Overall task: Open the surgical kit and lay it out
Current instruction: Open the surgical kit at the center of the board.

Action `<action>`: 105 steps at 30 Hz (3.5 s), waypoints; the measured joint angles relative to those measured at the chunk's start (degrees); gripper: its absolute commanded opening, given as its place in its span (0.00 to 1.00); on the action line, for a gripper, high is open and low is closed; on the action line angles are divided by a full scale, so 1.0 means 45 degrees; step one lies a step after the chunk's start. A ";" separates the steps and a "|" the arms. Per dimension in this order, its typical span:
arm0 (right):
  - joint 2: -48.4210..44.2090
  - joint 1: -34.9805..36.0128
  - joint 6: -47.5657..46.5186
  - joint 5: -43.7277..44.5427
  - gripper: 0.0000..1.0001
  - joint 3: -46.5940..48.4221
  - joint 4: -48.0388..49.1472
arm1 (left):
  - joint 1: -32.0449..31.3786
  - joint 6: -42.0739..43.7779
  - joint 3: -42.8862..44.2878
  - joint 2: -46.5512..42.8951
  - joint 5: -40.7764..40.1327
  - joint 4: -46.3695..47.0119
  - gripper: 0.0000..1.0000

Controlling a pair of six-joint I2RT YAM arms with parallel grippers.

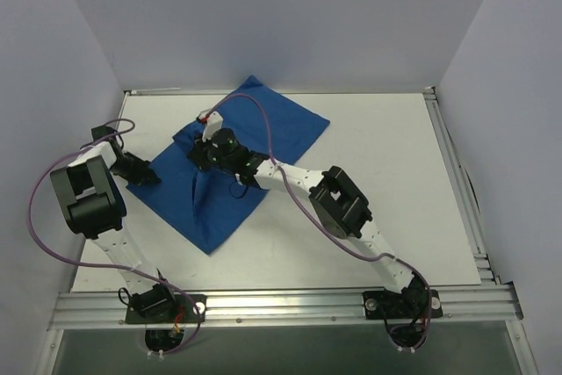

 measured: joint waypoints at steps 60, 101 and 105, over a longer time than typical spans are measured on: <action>-0.7363 0.0029 -0.0821 0.5095 0.00 -0.5663 -0.3007 | 0.0340 -0.0185 -0.0029 0.0243 0.0578 0.0015 0.02; -1.6121 0.4124 0.9899 1.2162 0.90 -1.2279 -1.2701 | -0.1802 0.0763 0.0432 -0.1146 -0.1637 -0.0481 0.02; -1.7588 -0.2011 0.5867 0.9714 0.90 -1.2356 -0.9938 | -0.3109 0.1020 0.1593 -0.1418 -0.1724 -0.0758 0.02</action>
